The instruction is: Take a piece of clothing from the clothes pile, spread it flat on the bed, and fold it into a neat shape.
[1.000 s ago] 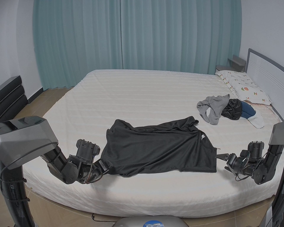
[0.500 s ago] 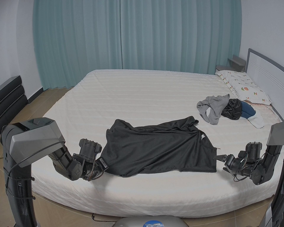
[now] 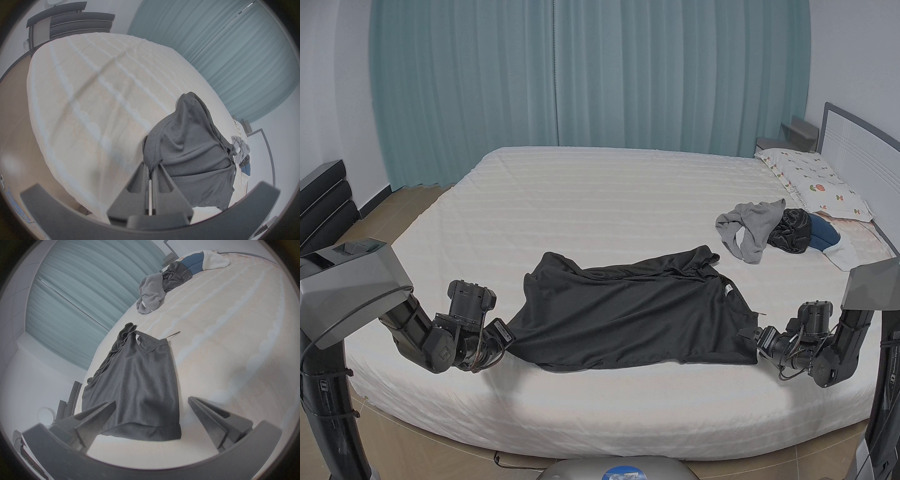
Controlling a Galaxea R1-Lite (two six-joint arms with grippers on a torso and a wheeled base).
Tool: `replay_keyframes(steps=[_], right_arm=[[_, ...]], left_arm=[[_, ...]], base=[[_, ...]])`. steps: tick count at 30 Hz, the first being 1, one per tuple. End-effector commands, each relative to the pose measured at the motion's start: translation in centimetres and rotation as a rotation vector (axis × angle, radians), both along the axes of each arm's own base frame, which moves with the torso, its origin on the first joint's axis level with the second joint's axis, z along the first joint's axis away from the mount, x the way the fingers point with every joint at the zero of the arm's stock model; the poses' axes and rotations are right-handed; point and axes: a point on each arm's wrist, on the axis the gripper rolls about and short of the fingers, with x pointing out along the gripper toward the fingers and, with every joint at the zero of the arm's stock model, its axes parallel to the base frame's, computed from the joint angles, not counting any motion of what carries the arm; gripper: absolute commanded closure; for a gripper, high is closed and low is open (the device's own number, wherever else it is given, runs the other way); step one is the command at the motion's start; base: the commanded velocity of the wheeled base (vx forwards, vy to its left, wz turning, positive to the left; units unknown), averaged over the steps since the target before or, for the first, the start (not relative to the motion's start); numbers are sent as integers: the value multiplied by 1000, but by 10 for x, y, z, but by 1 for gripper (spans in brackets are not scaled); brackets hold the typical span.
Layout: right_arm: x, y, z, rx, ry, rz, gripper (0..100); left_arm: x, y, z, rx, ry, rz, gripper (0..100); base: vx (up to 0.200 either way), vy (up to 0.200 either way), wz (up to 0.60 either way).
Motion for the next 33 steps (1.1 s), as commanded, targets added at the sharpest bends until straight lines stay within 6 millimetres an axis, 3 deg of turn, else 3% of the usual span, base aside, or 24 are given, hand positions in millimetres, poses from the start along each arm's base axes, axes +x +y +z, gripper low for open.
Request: replay_keyframes(steps=[1,5,11,18,23,33], right_arm=[[12,0,-9,0,-8,1,100],[26,0,-2,-1,-29,0,100],[63,-4,24,3,-77,-15,100],[92,-4,39,-7,-123,-37,100],[125,5,47,-38,-184,-71,100],[172,23,25,-72,-265,-105,100]], left_arm=[[-1,2,8,-6,-21,3,100],[2,4,8,-5,-25,13,100],[13,9,13,-13,-59,34,100],[33,30,10,-17,-80,101,100],[53,48,8,-80,-112,207,100],[61,49,-7,-101,-146,223,100]], base=[[0,0,0],[0,0,0],[0,0,0],[0,0,0],[0,0,0],[0,0,0]])
